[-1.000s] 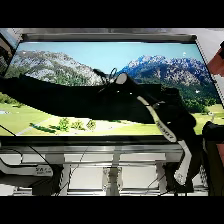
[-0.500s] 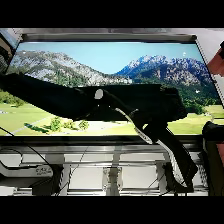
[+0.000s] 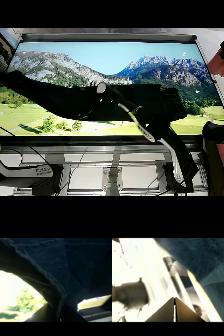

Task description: Fold the clothes and pants, and hang the long-sleeved shirts on hangers.

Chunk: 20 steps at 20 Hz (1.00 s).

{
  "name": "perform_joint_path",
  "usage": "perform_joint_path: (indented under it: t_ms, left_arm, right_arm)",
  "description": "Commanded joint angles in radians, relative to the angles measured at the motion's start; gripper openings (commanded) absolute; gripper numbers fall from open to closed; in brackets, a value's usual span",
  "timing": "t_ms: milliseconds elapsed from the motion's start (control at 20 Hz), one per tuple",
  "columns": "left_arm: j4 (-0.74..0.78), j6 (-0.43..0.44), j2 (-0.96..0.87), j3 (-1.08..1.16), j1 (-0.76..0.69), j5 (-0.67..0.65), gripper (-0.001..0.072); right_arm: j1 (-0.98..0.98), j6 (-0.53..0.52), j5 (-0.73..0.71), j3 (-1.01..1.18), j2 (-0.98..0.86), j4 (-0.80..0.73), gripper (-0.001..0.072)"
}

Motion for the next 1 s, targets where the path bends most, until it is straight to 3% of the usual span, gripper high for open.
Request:
perform_joint_path:
  t_ms: [0,550,950]
  left_arm:
    - [-0.008,0.028,0.000,0.016,-0.047,-0.008,0.0024]
    - [-0.007,0.038,-0.024,0.248,-0.528,-0.079,0.0023]
    - [-0.008,0.025,-0.222,0.248,-0.782,-0.082,0.0023]
  right_arm:
    - [-0.101,-0.002,0.153,0.008,0.099,-0.044,0.0012]
    - [-0.451,0.034,0.364,0.009,0.296,-0.293,0.0012]
    - [-0.735,0.107,0.433,-0.001,0.390,-0.365,0.0012]
